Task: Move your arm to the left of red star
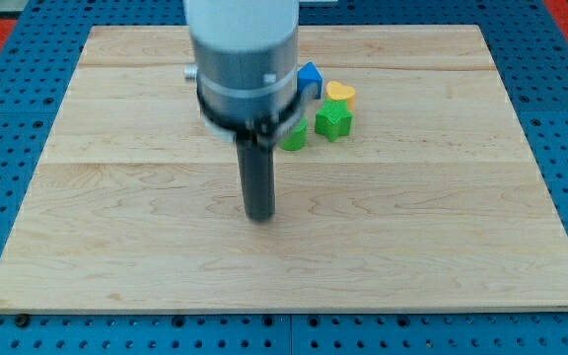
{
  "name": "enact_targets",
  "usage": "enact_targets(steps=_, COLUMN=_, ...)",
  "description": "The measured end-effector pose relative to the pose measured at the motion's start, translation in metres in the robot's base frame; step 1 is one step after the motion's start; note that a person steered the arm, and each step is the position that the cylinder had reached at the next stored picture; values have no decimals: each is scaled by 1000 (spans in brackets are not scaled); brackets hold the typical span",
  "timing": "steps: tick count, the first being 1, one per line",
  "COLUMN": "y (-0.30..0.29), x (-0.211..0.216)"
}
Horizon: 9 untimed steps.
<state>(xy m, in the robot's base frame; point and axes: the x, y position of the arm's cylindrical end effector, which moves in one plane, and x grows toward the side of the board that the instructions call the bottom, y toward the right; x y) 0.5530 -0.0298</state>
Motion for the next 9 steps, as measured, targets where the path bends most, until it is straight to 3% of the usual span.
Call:
enact_targets(steps=2, y=-27, x=20)
enact_targets(steps=3, y=-60, x=55)
enact_targets(steps=5, y=-221, x=65)
enact_targets(steps=6, y=-240, x=40)
enact_targets(steps=8, y=-109, x=-148)
enact_targets(steps=9, y=-64, x=-8)
